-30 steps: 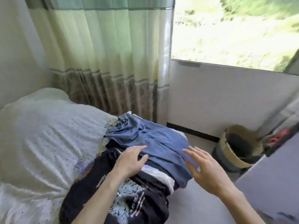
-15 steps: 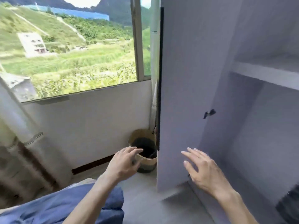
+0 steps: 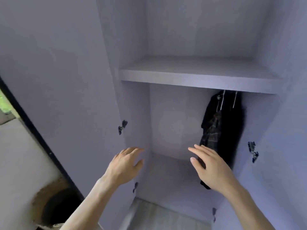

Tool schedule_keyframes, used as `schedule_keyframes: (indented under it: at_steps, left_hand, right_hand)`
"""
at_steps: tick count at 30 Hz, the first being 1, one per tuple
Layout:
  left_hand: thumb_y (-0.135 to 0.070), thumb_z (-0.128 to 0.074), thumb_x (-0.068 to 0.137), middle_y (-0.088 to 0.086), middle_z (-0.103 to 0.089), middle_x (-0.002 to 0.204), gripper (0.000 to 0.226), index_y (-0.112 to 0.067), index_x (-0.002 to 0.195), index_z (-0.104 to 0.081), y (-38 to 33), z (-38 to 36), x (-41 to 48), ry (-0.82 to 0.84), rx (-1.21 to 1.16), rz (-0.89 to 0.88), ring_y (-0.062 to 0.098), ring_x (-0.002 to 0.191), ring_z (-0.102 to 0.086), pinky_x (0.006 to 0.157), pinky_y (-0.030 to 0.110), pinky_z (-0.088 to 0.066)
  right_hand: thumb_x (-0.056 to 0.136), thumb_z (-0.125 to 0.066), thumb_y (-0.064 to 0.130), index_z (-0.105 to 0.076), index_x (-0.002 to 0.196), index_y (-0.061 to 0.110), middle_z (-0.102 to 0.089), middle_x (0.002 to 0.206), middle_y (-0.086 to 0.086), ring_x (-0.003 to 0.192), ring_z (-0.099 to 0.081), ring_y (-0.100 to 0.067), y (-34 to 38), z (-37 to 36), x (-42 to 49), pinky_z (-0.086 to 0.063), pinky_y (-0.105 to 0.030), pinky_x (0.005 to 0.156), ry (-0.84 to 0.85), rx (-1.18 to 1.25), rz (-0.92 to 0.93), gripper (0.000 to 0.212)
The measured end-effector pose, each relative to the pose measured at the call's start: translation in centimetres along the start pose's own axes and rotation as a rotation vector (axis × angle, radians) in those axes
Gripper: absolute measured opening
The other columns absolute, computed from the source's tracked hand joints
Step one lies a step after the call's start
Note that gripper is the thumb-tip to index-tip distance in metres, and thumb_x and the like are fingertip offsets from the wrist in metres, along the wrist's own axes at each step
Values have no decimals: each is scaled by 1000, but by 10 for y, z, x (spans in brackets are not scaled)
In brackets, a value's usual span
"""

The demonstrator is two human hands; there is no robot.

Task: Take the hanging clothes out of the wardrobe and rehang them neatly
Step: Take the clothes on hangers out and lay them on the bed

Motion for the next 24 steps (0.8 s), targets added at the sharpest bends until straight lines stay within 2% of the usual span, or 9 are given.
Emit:
schedule_keyframes:
  at_steps: [4,7,10,13,16,19,21,24]
  left_hand:
    - [-44,-45,101,-15,-41,152,47,-41,148,-37,-46,-29,60,89,-76,-137,13,139,-39,112,32,-35]
    - [-43,-46,101,-15,-40,152,47,-39,148,-39,-78,-45,103,121,-118,-199,12,139,-39,114,34,-34]
    - [-41,-46,101,-15,-39,154,48,-37,149,-38,-110,-55,145,145,-138,-247,13,140,-38,115,37,-34]
    - [-39,-46,102,-12,-39,154,49,-34,150,-37,-140,-58,189,157,-155,-285,15,140,-39,114,34,-35]
    - [-42,-47,101,-8,-37,155,51,-33,151,-36,-167,-68,233,189,-204,-295,17,138,-41,113,36,-37]
    - [-44,-47,101,-5,-36,155,53,-33,152,-34,-192,-86,270,246,-288,-273,19,136,-44,109,34,-41]
    - [-43,-47,102,-3,-37,154,53,-32,152,-34,-209,-102,287,283,-340,-271,19,138,-42,110,31,-39]
    - [-43,-49,101,-3,-39,153,54,-33,151,-34,-231,-133,301,351,-428,-254,18,139,-39,110,30,-37]
  right_hand:
    - [101,-44,42,-46,144,40,-36,153,23,144,-21,4,-38,35,11,-18,-16,113,-107,-12,-116,43]
    - [101,-44,40,-46,145,36,-35,155,19,145,-21,0,-60,63,33,-18,-19,113,-199,-40,-150,44]
    - [101,-46,35,-47,145,32,-33,157,12,147,-23,-9,-81,96,68,-27,-32,118,-332,-56,-156,44]
    - [102,-48,29,-48,145,26,-34,159,3,148,-23,-16,-97,140,111,-27,-39,118,-554,-109,-126,44]
    - [100,-37,40,-42,148,28,-29,161,-2,151,-17,-22,-119,180,156,-20,-47,121,-711,-268,-178,50]
    - [100,-28,48,-38,150,36,-26,163,-3,153,-10,-23,-156,197,196,-6,-51,121,-723,-419,-292,52]
    - [102,-31,46,-50,143,37,-38,157,-5,150,-20,-26,-176,197,212,-8,-56,120,-781,-474,-276,46]
    - [103,-43,37,-63,131,30,-55,141,-5,140,-39,-30,-191,189,223,-14,-60,118,-965,-539,-137,35]
Point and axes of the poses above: each hand's wrist, its own x-axis towards the middle knuckle, its own z-axis out of the back of the hand, y = z × x, the point moved 7 cm from there along x, towards the middle knuckle
